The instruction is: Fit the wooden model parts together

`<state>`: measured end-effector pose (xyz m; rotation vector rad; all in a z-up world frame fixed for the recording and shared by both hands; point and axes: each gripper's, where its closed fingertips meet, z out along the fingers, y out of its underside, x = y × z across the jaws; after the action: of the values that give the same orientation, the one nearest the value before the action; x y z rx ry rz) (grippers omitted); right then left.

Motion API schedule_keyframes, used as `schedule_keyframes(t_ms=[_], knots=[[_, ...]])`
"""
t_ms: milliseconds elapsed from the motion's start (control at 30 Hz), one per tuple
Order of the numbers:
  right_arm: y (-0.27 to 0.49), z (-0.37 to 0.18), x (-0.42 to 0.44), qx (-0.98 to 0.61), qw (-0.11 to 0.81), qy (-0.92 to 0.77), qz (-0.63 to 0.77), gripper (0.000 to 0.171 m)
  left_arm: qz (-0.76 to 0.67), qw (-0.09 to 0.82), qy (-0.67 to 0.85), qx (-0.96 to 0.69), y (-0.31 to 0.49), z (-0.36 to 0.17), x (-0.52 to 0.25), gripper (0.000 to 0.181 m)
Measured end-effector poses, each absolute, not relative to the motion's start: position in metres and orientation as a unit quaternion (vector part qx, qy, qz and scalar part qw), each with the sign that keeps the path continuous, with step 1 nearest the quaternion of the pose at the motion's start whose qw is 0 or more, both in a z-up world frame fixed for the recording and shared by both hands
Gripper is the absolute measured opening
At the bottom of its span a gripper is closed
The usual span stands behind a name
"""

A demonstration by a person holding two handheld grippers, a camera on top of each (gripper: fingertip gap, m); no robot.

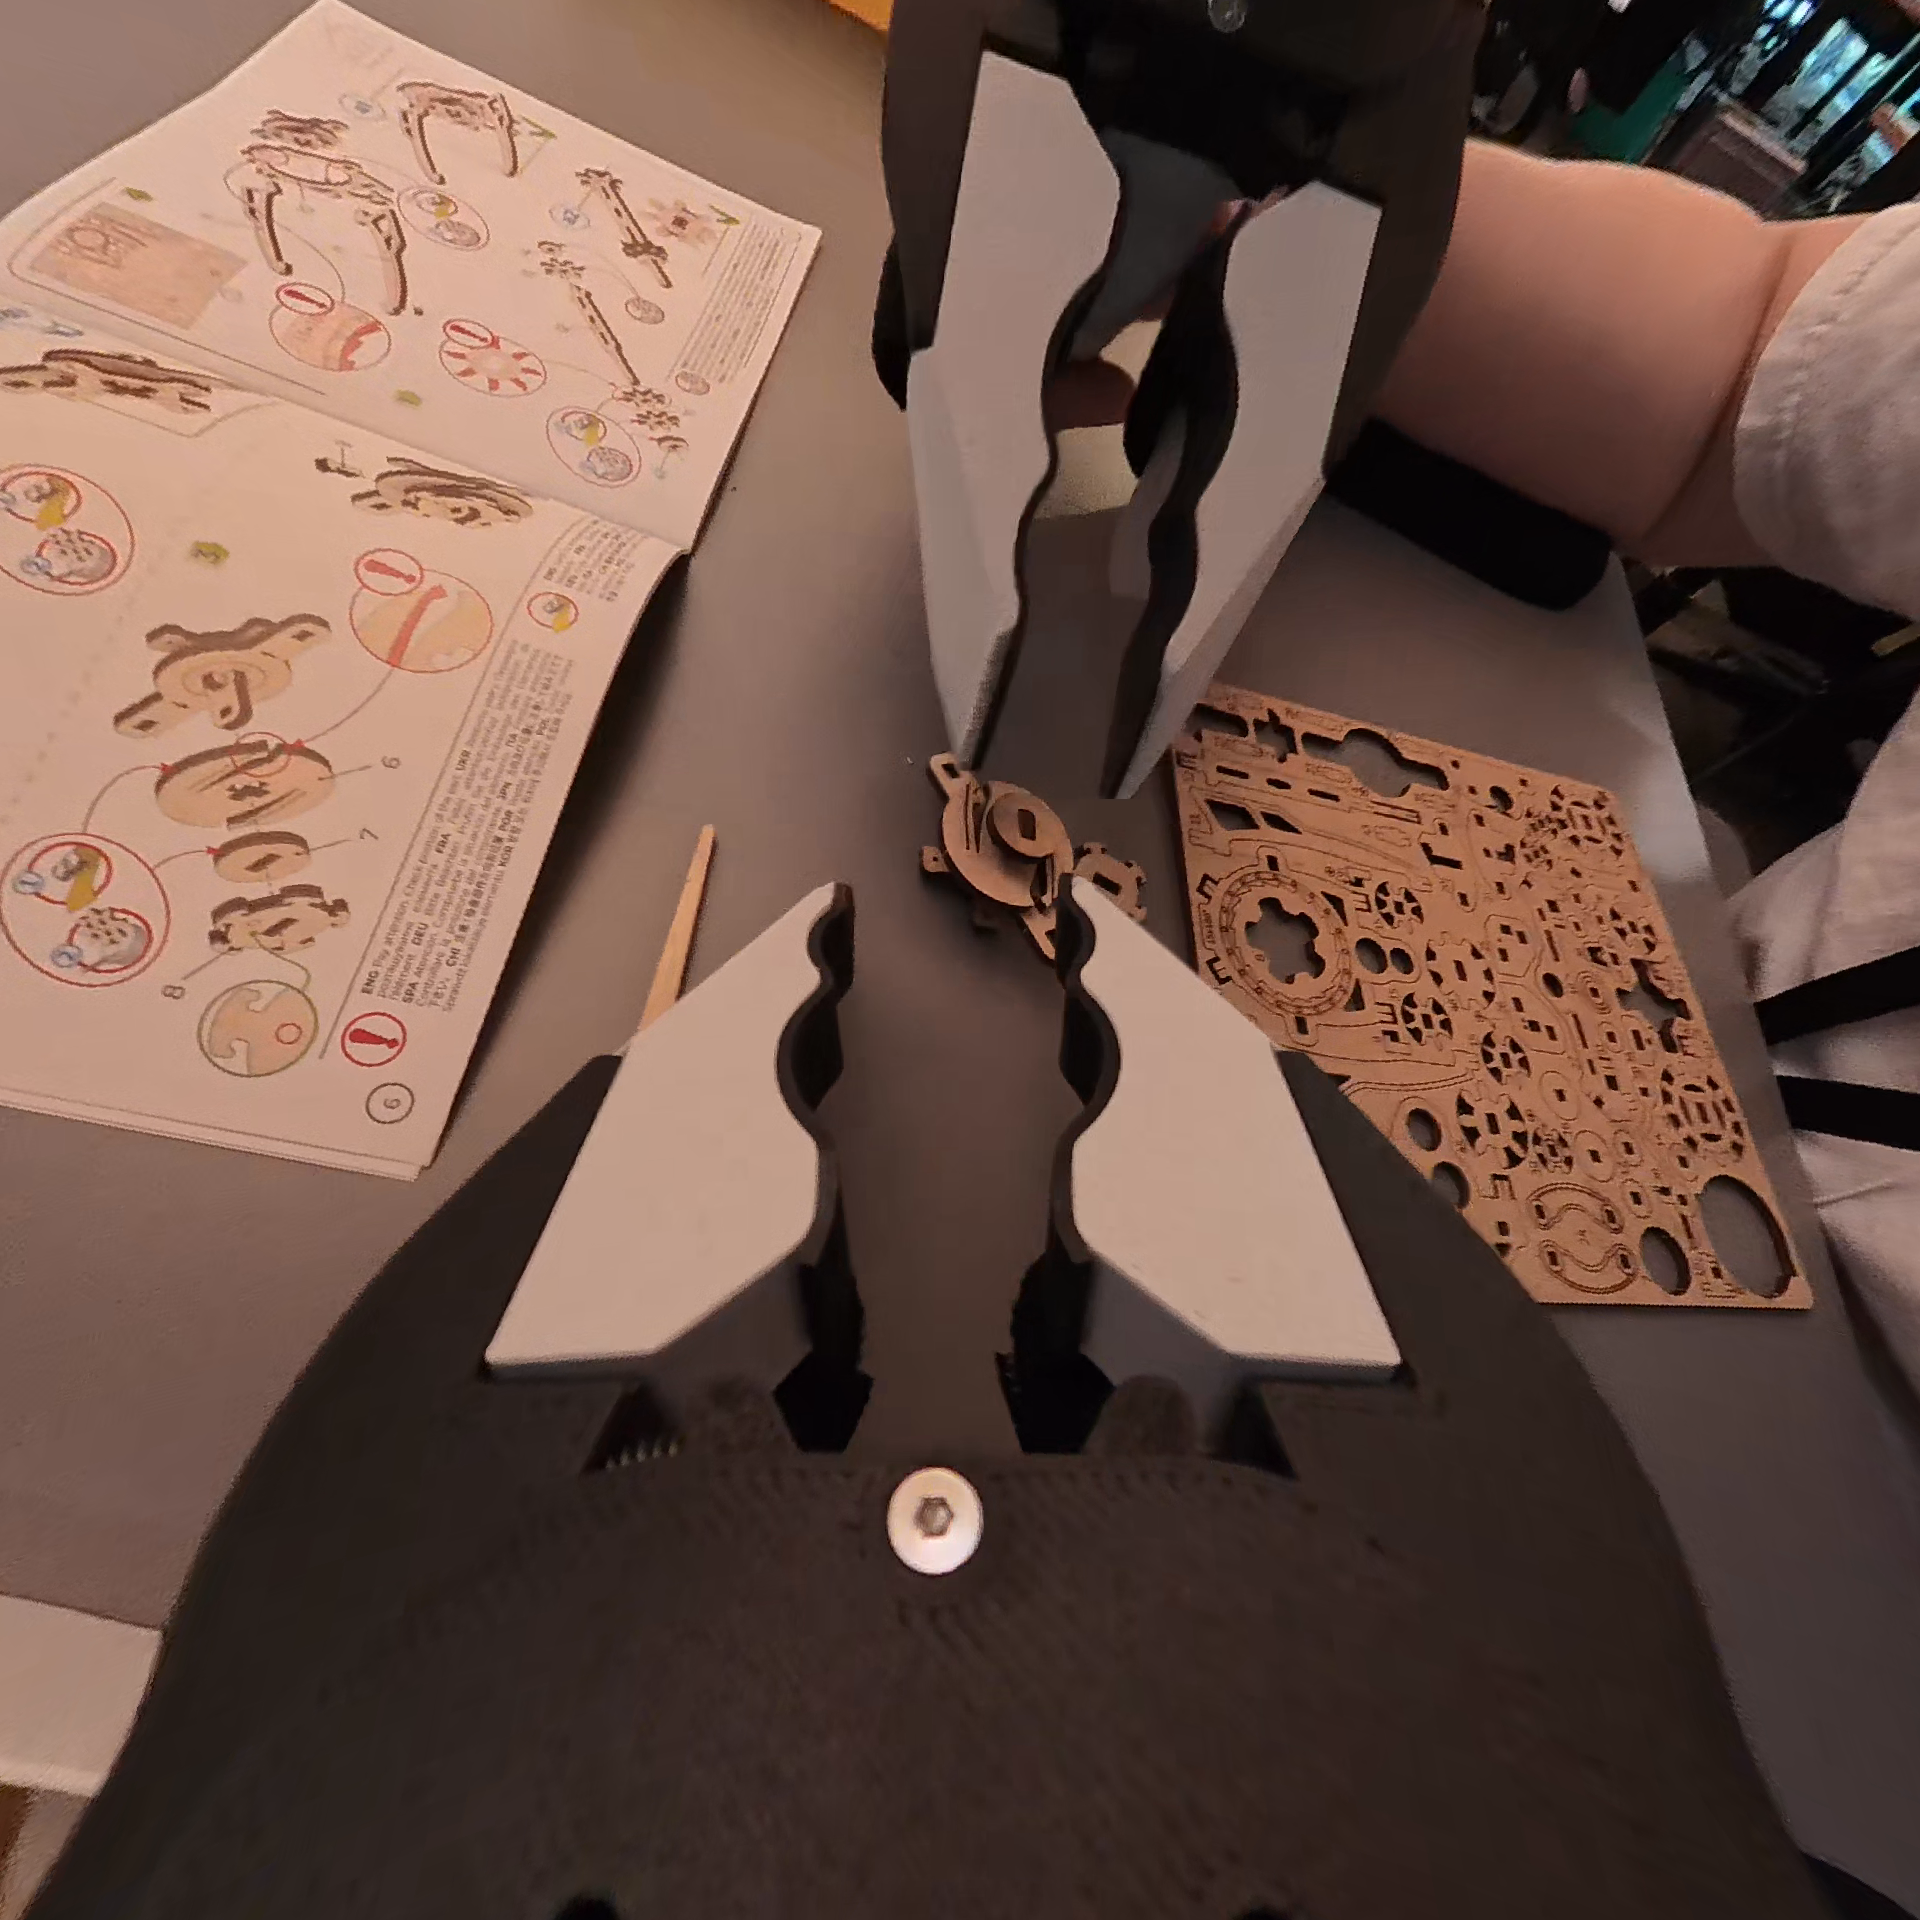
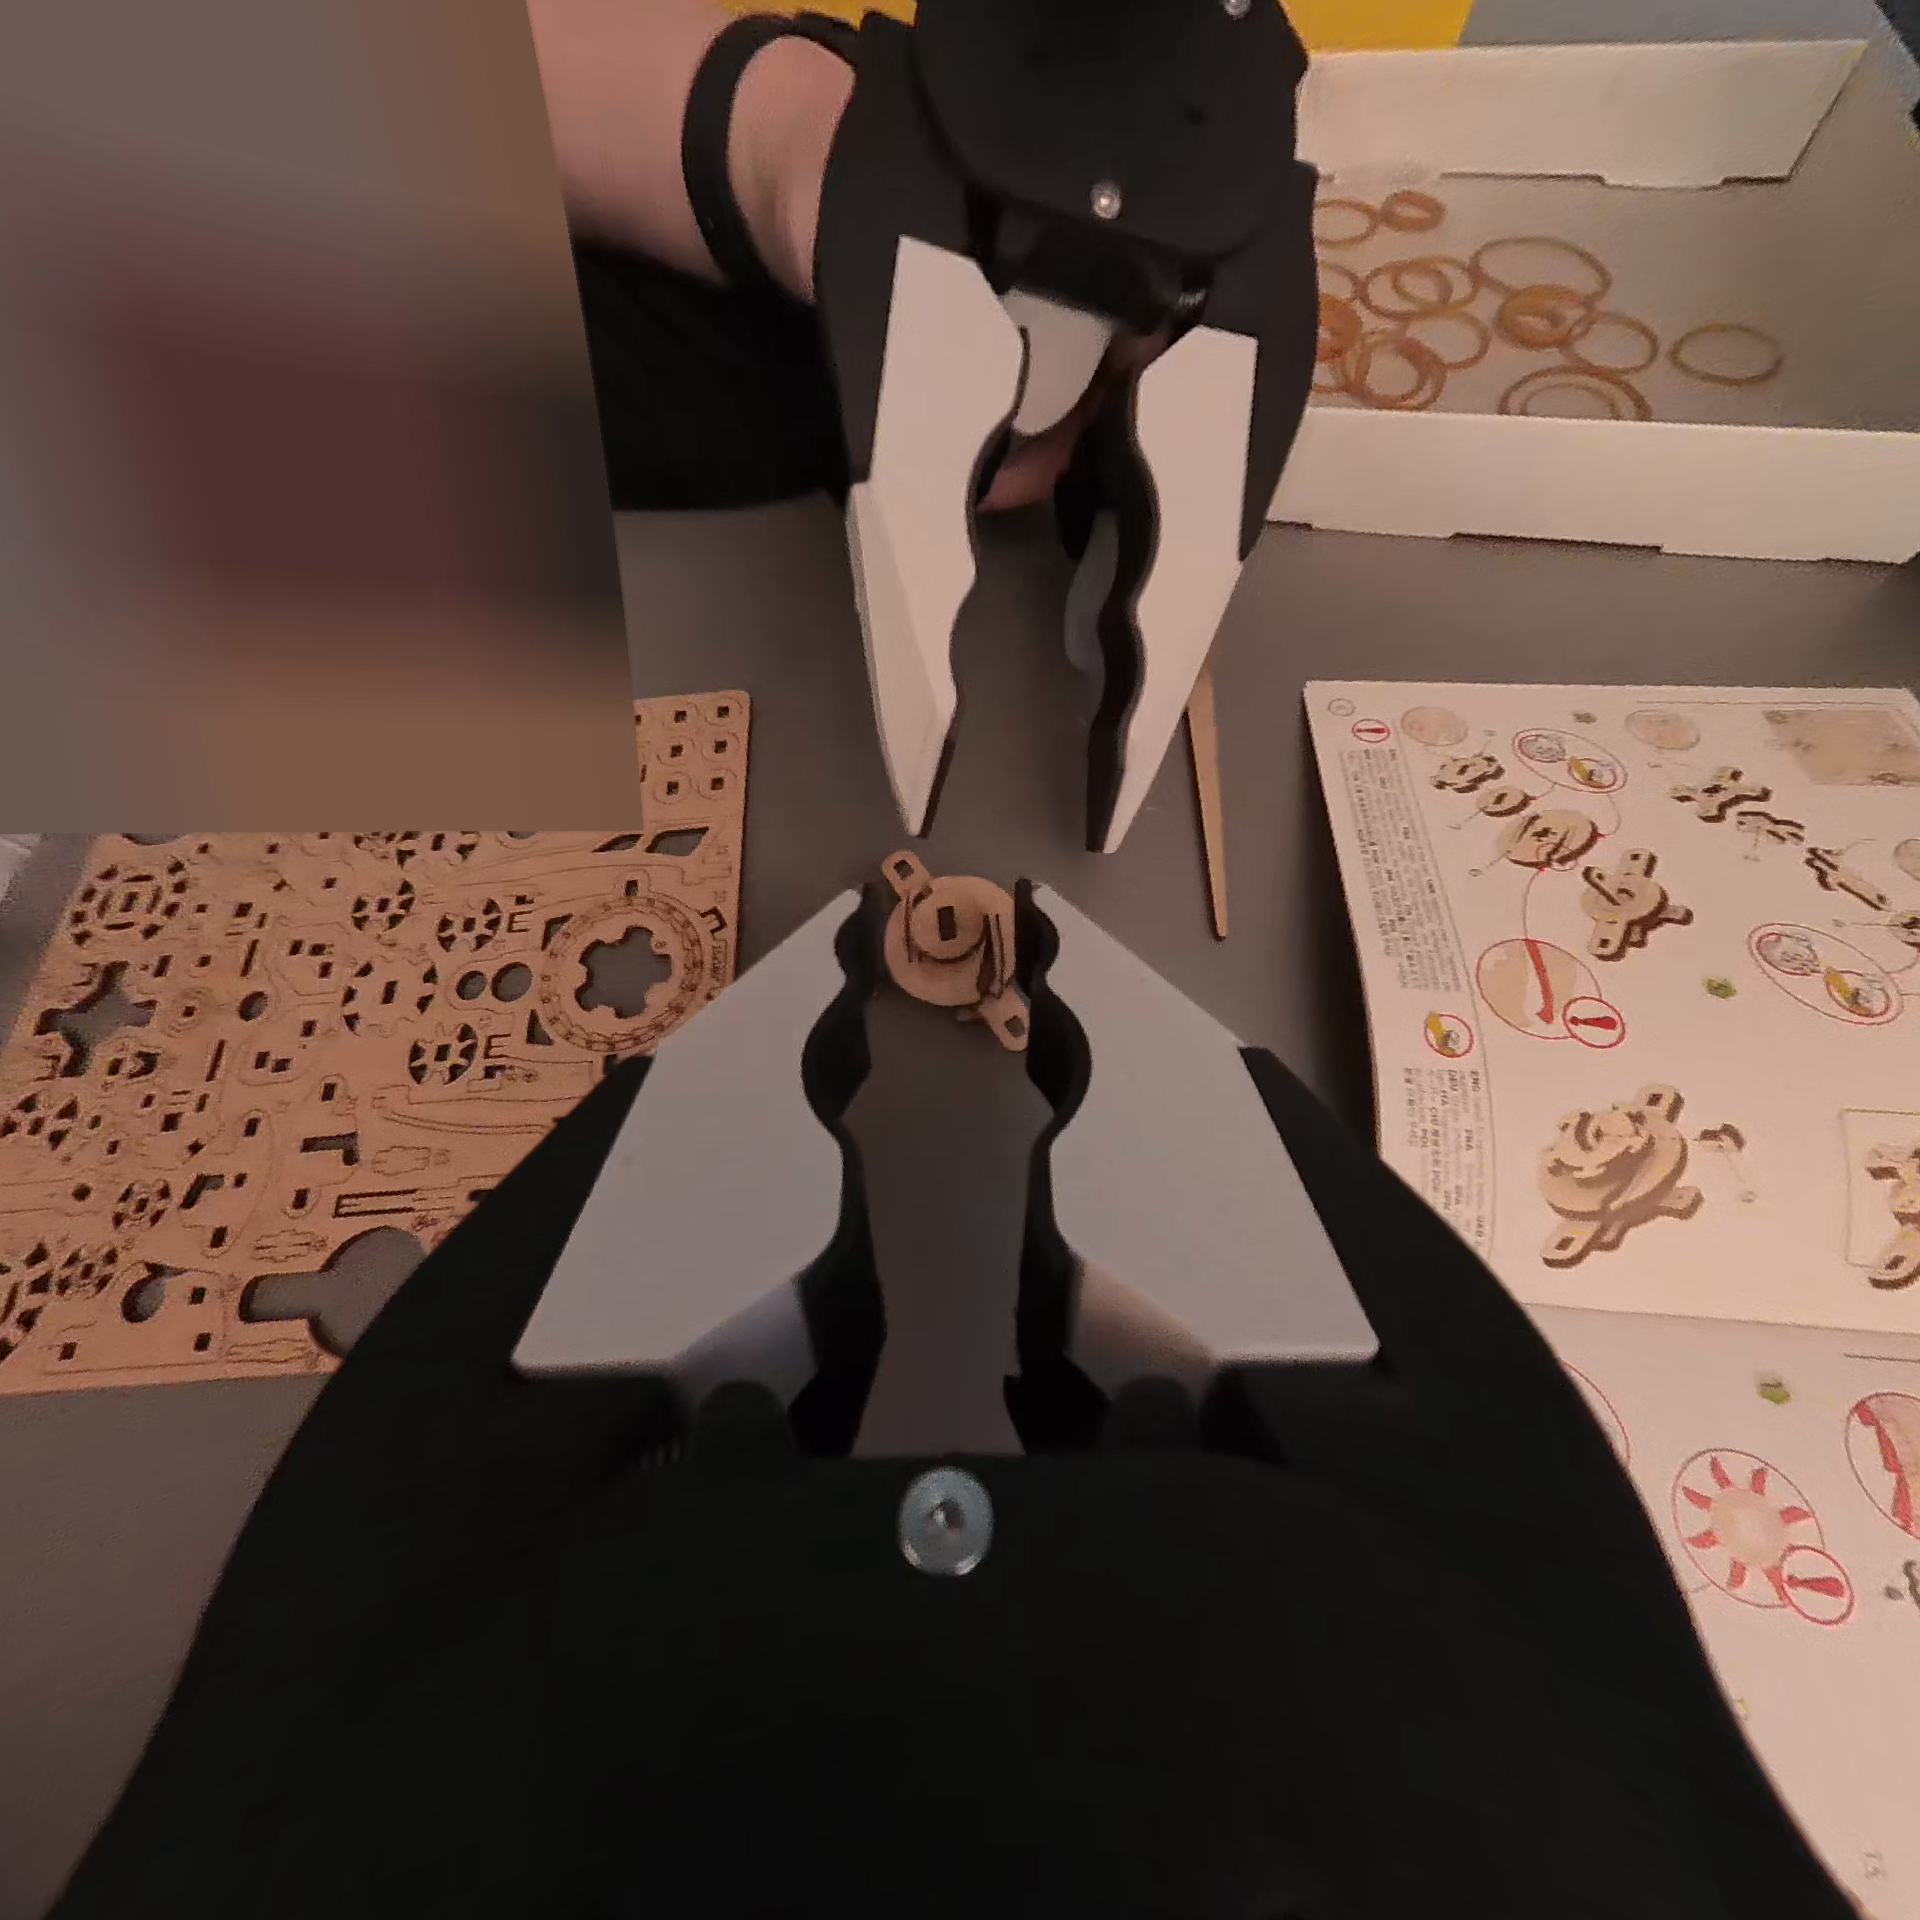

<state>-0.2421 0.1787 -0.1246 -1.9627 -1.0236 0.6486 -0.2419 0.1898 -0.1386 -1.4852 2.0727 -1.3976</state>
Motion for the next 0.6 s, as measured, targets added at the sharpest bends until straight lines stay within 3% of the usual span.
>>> schedule_keyframes(t_ms=[100,233,600], knots=[[0.179,-0.128,-0.244,-0.778,0.406,-0.417,0.237,0.024,-0.46,0.141,0.724,-0.495,0.188,-0.14,-0.241,0.048],[0.178,-0.137,-0.245,-0.782,0.395,-0.431,0.218,0.021,-0.45,0.175,0.742,-0.465,0.177,-0.137,-0.24,0.049],[0.189,-0.141,-0.253,-0.791,0.403,-0.406,0.216,0.015,-0.388,0.231,0.776,-0.44,0.174,-0.146,-0.238,0.034]])
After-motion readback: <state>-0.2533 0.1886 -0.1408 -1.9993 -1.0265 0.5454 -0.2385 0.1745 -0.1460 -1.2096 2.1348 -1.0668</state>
